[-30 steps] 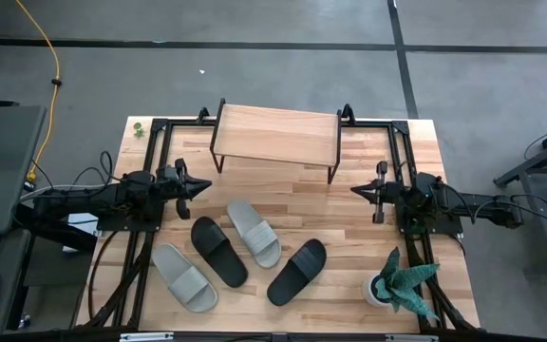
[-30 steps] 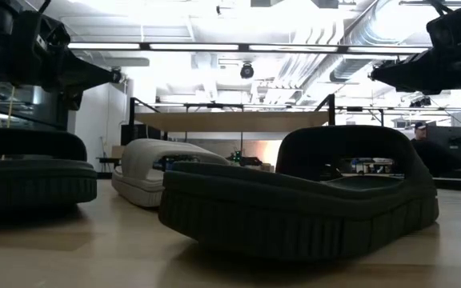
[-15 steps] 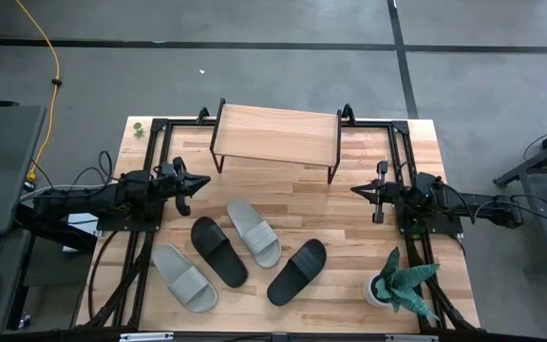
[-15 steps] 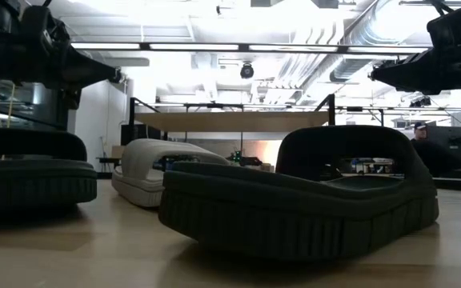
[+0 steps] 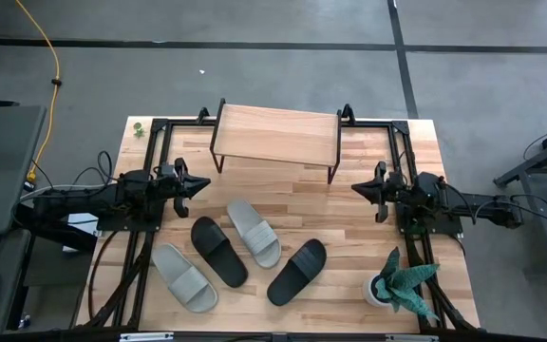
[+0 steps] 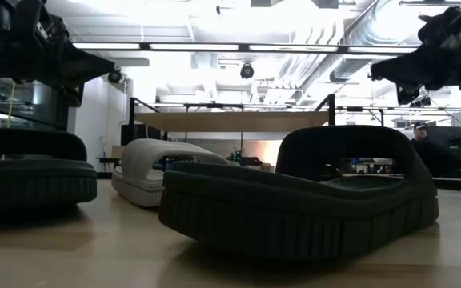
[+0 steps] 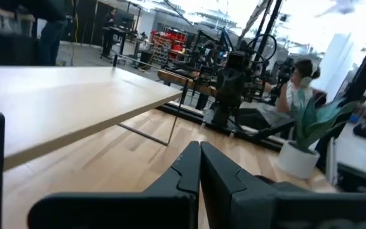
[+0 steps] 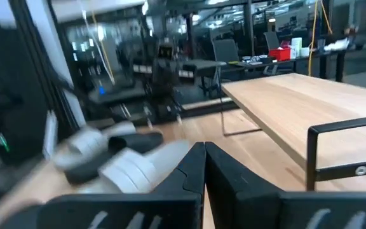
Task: Pick and place slides into the shelf
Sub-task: Put the right black slipper on the shelf
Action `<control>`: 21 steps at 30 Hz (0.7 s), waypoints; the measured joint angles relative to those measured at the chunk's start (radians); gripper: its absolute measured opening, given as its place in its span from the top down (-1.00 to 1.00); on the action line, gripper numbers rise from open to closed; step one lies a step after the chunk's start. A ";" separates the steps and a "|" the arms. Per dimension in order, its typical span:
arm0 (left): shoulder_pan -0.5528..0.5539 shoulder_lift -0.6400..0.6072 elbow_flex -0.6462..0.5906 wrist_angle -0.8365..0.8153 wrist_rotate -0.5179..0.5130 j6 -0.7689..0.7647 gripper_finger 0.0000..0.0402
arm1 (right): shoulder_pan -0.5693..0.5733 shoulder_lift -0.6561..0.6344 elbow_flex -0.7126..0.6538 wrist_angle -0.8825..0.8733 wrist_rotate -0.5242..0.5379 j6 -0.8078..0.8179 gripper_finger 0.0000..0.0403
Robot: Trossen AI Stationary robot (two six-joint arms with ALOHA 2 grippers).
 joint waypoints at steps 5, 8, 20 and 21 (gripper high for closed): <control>0.000 0.000 0.000 0.055 0.053 -0.030 1.00 | 0.000 0.000 0.000 0.048 0.001 0.159 1.00; 0.000 0.000 0.000 0.072 0.095 -0.027 1.00 | 0.000 0.000 0.000 0.095 0.000 0.228 1.00; 0.000 0.000 0.000 0.090 0.146 -0.020 1.00 | 0.000 0.000 0.000 0.194 -0.028 0.320 1.00; 0.000 0.000 0.000 0.090 0.146 -0.020 1.00 | 0.000 0.000 0.000 0.206 -0.026 0.320 1.00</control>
